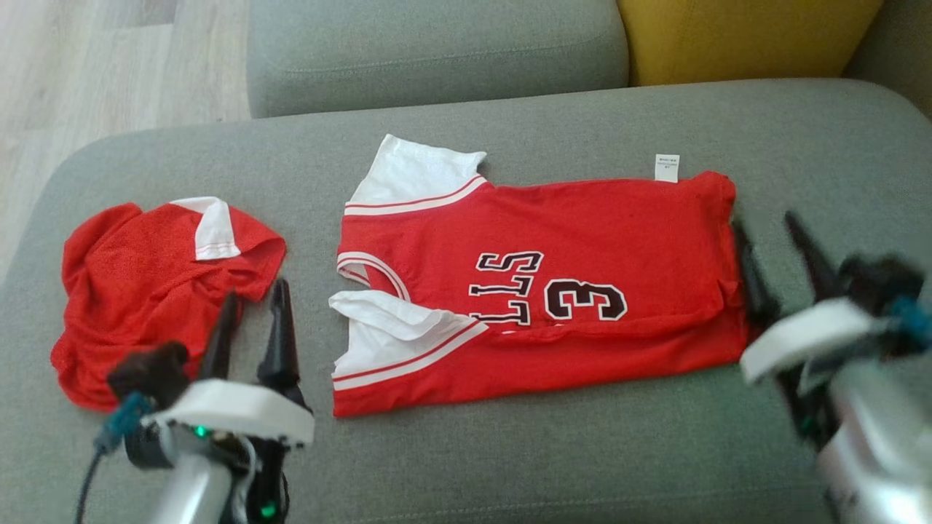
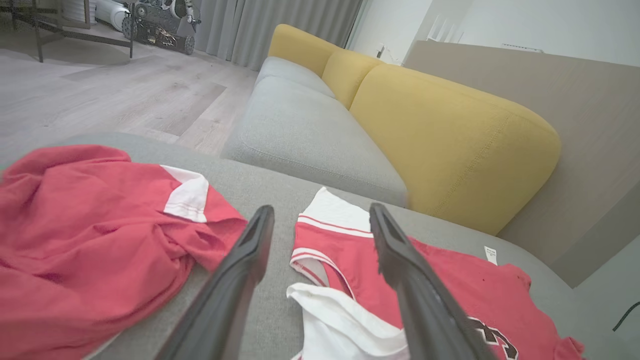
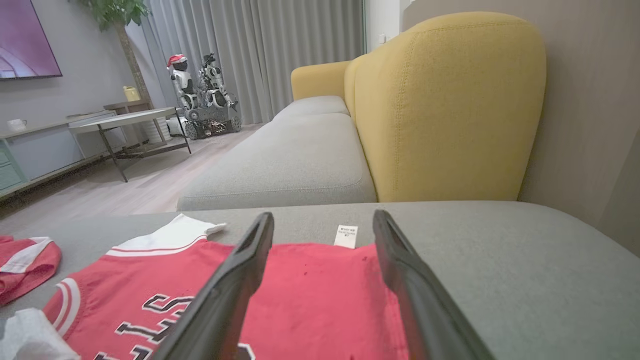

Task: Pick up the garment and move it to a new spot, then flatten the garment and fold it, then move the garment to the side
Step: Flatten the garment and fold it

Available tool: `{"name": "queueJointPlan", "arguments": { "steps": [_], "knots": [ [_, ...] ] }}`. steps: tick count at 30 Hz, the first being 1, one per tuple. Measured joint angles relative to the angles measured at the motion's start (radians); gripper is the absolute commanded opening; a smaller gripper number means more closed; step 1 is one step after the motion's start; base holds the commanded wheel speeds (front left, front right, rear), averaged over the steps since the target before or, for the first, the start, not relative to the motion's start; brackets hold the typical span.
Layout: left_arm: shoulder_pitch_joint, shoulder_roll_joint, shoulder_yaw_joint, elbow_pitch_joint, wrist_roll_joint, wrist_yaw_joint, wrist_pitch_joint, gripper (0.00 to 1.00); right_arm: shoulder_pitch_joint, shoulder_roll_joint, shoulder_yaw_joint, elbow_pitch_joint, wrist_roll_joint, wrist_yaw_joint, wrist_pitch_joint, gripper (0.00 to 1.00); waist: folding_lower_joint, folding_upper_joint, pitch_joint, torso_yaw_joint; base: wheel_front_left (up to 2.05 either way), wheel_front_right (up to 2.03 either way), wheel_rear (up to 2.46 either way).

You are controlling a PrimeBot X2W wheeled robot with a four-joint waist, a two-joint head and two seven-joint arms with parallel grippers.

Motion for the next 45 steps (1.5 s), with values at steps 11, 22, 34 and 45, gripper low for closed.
{"name": "queueJointPlan", "arguments": {
  "steps": [11,22,34,45],
  "knots": [
    [0.083,-0.112,0.108,0.045,0.198,-0.037,0.000,1.00,0.284,0.184,-0.204,-0.250,-0.253,0.000,0.003,1.00,0.0000,0.0000,-0.016,-0.018,0.00,0.00,0.00],
    [0.099,-0.143,0.043,0.289,0.289,-0.098,0.033,1.00,0.303,0.210,-0.225,-0.356,-0.291,0.000,0.063,1.00,0.0000,0.0000,0.021,-0.046,0.00,0.00,0.00],
    [-0.057,-0.144,0.026,0.522,0.293,-0.111,0.090,1.00,0.302,0.217,-0.224,-0.392,-0.308,0.000,0.073,1.00,0.0000,0.0000,0.078,-0.100,0.00,0.00,0.00],
    [-0.102,-0.154,0.010,0.579,0.262,-0.158,0.132,0.00,0.300,0.219,-0.242,-0.393,-0.315,0.000,0.074,1.00,0.0000,0.0000,0.070,-0.108,0.00,0.00,0.00]
  ]
}}
